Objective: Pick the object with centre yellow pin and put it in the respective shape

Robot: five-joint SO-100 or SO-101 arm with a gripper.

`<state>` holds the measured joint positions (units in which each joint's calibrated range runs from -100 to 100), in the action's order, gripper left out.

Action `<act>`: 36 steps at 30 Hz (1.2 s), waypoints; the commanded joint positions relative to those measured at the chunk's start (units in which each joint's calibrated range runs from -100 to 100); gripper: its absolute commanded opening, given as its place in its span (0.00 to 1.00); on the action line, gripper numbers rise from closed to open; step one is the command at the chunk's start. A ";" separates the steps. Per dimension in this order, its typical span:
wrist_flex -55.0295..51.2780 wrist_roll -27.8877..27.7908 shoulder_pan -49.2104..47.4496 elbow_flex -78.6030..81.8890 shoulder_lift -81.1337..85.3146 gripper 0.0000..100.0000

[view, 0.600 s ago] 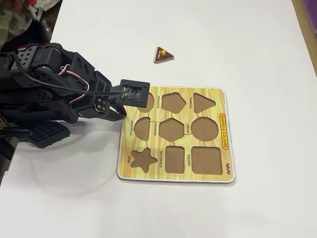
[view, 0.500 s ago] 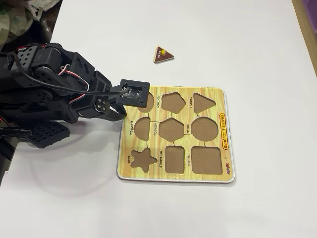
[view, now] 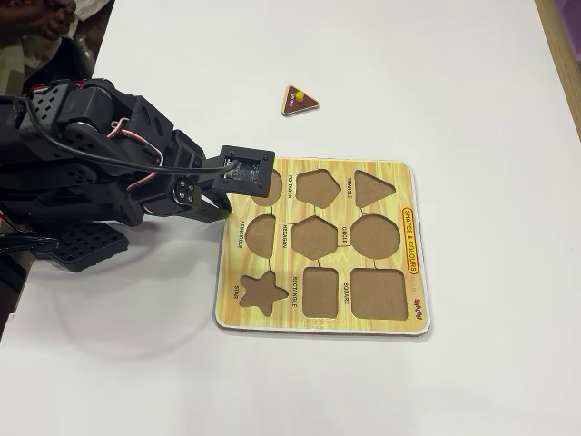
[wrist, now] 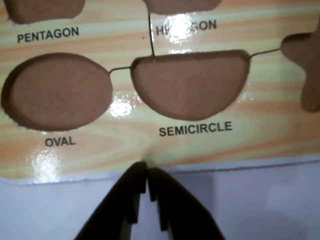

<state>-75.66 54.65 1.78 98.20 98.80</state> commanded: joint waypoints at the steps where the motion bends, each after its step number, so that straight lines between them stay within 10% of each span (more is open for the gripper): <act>1: 0.21 -0.21 0.37 0.45 -0.39 0.01; 36: 0.90 0.47 -0.02 -17.81 -23.82 0.01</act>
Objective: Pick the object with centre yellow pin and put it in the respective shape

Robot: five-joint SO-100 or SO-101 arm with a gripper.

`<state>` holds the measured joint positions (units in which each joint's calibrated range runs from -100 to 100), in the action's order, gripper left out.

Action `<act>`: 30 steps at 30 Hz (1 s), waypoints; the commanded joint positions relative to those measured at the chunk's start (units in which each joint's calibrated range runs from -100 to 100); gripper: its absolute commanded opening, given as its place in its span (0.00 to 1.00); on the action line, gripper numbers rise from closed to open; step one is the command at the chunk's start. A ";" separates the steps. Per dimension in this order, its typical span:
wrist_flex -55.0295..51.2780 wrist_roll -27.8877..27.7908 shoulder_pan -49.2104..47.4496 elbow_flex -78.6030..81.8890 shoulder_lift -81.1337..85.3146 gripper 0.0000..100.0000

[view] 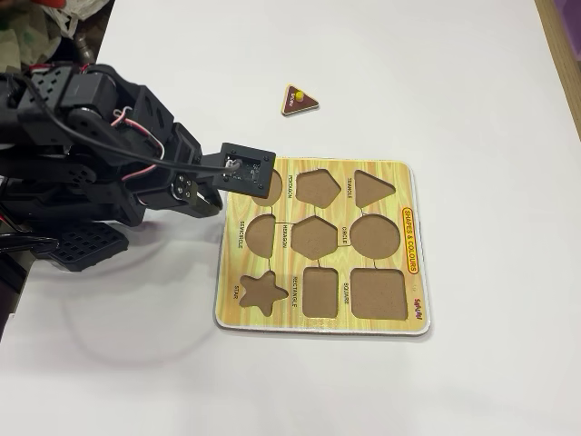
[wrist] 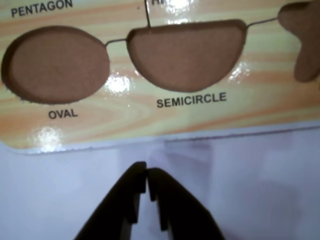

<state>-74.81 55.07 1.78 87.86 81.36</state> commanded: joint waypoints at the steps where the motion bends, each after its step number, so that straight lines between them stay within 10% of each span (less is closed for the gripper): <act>1: 0.04 0.06 -0.12 -9.62 -8.72 0.01; 30: -0.91 5.91 -6.86 -54.41 -52.07 0.01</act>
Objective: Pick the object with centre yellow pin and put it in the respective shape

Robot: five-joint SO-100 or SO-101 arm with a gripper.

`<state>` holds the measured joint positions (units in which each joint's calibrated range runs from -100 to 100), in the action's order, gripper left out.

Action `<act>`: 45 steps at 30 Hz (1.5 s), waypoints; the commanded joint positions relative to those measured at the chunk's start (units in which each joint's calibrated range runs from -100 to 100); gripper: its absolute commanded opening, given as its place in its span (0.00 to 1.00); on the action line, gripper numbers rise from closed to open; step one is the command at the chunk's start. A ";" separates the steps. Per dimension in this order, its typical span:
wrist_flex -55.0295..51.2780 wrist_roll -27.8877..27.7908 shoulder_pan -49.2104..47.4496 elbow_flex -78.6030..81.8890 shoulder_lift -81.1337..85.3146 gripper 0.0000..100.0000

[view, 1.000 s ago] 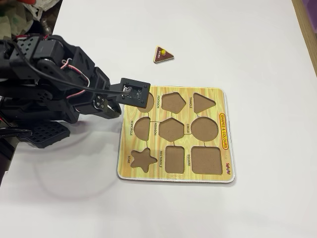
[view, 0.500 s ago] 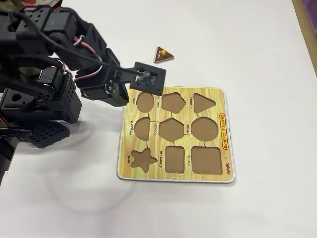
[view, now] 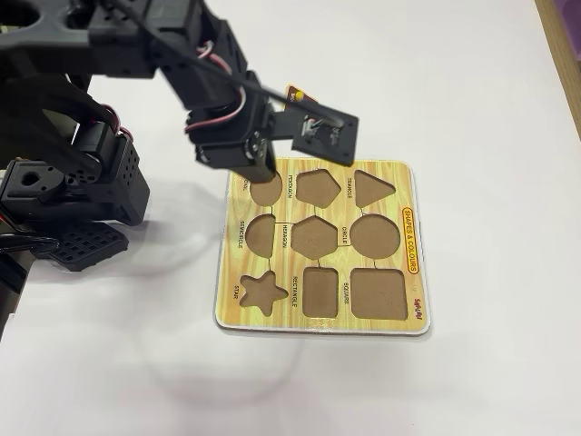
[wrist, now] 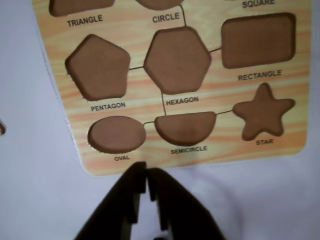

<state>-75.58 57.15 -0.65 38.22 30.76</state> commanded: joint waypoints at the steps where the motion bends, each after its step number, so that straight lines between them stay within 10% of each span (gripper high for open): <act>1: -0.13 4.98 -6.28 -5.40 -2.22 0.01; 45: 0.82 12.20 -38.99 -42.72 -38.54 0.02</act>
<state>-75.49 69.06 -39.29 -1.08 -8.16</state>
